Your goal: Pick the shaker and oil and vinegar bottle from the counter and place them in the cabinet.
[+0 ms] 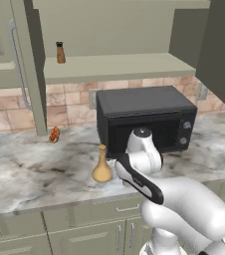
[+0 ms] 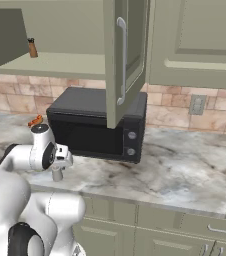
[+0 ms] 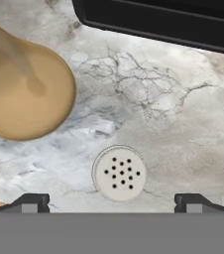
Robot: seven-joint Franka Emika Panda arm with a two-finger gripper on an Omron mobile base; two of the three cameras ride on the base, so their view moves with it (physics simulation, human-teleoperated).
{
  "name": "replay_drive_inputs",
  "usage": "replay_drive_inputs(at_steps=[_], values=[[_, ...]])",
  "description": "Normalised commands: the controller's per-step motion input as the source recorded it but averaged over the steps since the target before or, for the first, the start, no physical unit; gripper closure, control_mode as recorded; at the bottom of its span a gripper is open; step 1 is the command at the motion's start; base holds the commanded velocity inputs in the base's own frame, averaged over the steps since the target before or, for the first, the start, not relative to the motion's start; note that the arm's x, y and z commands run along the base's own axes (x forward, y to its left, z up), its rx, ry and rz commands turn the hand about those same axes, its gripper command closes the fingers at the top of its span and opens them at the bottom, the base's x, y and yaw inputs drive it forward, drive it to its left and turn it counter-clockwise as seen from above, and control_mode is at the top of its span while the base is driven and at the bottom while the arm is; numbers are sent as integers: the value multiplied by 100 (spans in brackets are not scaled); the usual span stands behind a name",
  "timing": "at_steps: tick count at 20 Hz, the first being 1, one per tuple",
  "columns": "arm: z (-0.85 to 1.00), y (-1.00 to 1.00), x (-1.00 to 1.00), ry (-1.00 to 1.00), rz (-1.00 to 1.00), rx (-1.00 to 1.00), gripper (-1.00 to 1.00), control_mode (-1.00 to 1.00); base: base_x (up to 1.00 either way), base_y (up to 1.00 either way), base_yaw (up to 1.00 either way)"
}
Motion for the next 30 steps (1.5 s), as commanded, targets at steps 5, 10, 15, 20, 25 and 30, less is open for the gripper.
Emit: replay_drive_inputs(at_steps=[5, 10, 15, 20, 25, 30], values=[[-20, 0, 2, 0, 0, 0, -100, -100, 0, 0, 0], [-21, 0, 8, 0, 0, 0, -100, -100, 0, 0, 0], [-21, 0, 9, 0, 0, 0, -100, -100, 0, 0, 0], [-22, 0, 9, 0, 0, 0, 100, -100, 0, 0, 0], [-2, -8, 0, -2, 0, 0, 100, -100, 0, 0, 0], [24, -9, -7, -3, 0, 0, 100, -100, 0, 0, 0]])
